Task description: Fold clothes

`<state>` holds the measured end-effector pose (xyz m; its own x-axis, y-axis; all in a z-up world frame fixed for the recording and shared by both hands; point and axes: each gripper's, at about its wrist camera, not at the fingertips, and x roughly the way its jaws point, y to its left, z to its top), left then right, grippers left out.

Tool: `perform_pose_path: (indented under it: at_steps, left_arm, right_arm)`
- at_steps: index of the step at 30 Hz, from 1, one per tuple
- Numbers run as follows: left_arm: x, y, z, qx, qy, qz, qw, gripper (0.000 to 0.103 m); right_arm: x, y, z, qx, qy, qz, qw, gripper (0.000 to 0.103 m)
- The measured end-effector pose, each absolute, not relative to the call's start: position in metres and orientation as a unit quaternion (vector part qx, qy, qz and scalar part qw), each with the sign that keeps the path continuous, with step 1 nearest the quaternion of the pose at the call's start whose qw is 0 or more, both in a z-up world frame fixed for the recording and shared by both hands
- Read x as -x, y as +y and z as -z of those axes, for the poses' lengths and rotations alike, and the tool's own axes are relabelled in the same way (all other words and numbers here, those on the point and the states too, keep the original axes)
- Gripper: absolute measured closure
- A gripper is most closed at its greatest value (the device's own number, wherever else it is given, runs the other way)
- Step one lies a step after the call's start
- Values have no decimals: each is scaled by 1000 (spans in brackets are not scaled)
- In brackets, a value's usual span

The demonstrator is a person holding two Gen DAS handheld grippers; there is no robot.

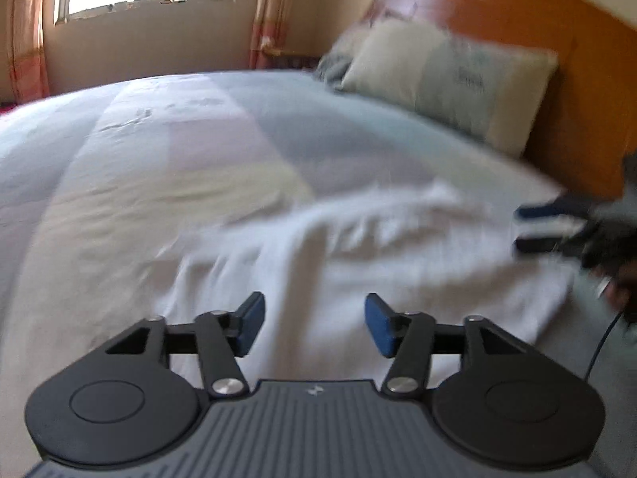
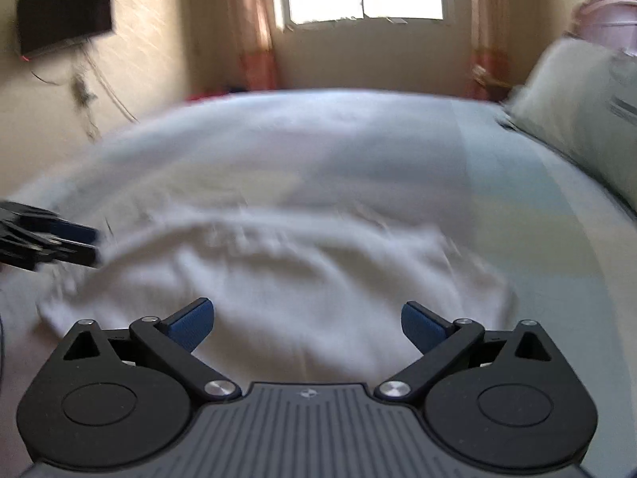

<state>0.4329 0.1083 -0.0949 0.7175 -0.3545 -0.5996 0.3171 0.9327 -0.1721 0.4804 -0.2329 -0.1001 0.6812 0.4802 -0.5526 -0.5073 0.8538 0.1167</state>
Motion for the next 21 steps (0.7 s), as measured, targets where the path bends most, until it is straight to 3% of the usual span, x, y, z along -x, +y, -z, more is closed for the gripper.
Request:
perform_pose_path:
  at_steps: [4,6,11,18,21]
  left_arm:
    - [-479,105,120,41,358,184,914,39]
    - [-487,120,133,45,361,166,917,39]
    - [-494,164,131,131,359,123,916,39]
    - [-457,121,106,64,344,182,919,36]
    - [-426,94,99,-24,338,197,920,32]
  right_arm:
    - [-529,-226,123,19,329,-259,908,1]
    - [-543,-235,141,17,351,-252,902,7]
    - [-540,-260,137,-38,338,-268,901,9]
    - [-506,-239,118,11,321,-276,906,7]
    - [-478,-233,108,74,312,-279,905,4]
